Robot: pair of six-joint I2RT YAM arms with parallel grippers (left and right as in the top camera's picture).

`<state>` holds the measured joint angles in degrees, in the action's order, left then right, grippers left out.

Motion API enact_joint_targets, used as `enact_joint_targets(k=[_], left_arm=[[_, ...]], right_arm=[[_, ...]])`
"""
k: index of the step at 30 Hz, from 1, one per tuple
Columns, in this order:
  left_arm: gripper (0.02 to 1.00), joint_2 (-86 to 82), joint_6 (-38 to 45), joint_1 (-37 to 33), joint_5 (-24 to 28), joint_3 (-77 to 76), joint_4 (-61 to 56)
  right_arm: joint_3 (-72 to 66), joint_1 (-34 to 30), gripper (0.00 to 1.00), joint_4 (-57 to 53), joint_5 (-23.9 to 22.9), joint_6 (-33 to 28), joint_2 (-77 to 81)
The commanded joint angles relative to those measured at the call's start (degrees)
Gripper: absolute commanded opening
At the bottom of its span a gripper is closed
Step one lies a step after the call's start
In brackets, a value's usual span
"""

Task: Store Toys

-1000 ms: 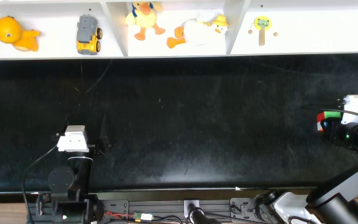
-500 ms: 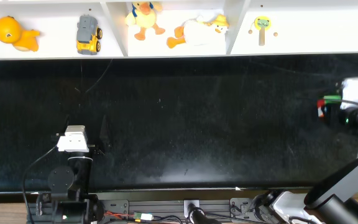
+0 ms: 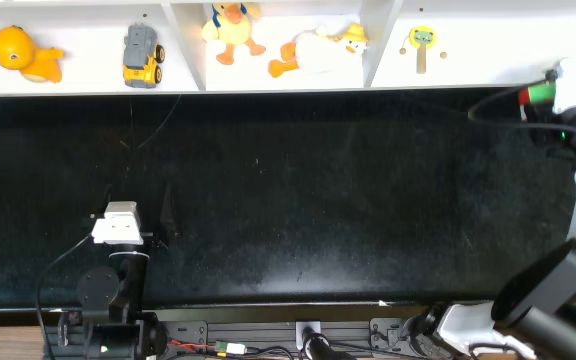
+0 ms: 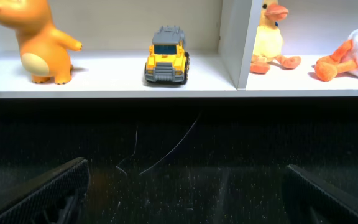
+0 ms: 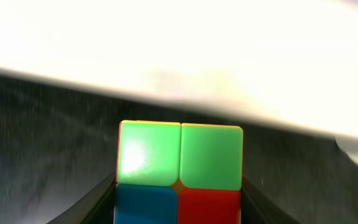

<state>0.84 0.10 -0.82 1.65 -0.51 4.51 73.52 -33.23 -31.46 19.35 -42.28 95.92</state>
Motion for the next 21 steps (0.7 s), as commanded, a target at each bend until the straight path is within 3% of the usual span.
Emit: enact_joint_targets(k=[1,21], left_arm=[[0.998,-0.7,-0.6,0.3,-0.3,0.1,0.3],[0.998,-0.7,-0.6,0.3,-0.3,0.1,0.3]], right_arm=[[6.5,2.5,0.400,-0.1,0.1,4.3,4.2],[20.1,7.5,0.417,0.5,0.3,7.5,17.5]])
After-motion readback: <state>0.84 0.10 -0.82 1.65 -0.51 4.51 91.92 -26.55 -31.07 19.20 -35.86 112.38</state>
